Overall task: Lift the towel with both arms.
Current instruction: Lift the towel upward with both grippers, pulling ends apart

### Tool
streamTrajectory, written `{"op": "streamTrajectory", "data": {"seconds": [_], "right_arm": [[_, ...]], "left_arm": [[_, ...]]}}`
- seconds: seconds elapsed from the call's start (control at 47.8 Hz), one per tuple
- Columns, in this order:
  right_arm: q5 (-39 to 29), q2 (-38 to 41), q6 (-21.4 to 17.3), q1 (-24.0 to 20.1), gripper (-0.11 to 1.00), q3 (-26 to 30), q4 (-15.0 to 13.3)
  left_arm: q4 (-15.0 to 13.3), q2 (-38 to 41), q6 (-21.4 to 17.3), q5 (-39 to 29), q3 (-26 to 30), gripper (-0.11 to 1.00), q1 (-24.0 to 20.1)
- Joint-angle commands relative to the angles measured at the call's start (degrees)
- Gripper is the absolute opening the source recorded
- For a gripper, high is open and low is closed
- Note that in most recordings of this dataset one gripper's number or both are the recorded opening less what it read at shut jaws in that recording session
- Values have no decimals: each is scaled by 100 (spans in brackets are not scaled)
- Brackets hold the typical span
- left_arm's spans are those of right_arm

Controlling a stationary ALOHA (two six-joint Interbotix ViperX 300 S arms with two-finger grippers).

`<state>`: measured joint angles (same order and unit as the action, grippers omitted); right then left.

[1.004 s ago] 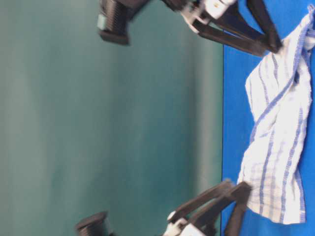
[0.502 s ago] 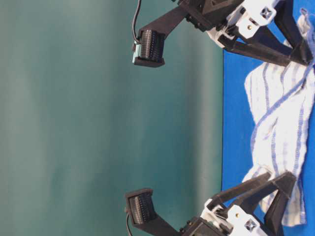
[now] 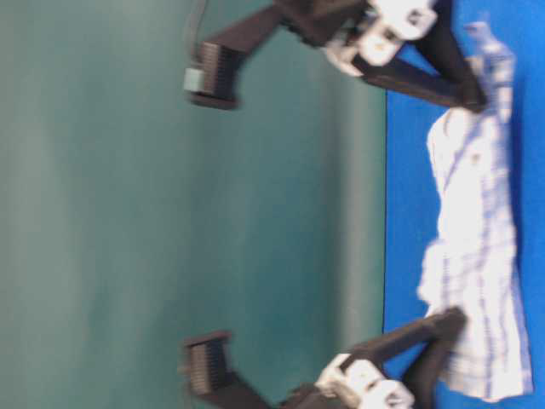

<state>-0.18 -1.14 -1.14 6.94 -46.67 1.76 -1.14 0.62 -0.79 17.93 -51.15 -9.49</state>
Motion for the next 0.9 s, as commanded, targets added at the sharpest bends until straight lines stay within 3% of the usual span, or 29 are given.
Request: {"op": "streamTrajectory", "data": {"seconds": [0.0,0.251,0.523,0.878], "right_arm": [[-149,-501,-9,-9,9,123,26],[-703,-1564,18,-9,9,387,-9],[-1415,-2259,44,70,9,984,-88],[-2364,-2725,53,70,9,2057,-123]], "left_arm": [[0,-536,9,-290,149,4,-9],[0,-1819,18,-1301,431,4,-9],[0,-2725,18,-1907,1020,4,-9],[0,-3173,-9,-2540,1819,4,211]]}}
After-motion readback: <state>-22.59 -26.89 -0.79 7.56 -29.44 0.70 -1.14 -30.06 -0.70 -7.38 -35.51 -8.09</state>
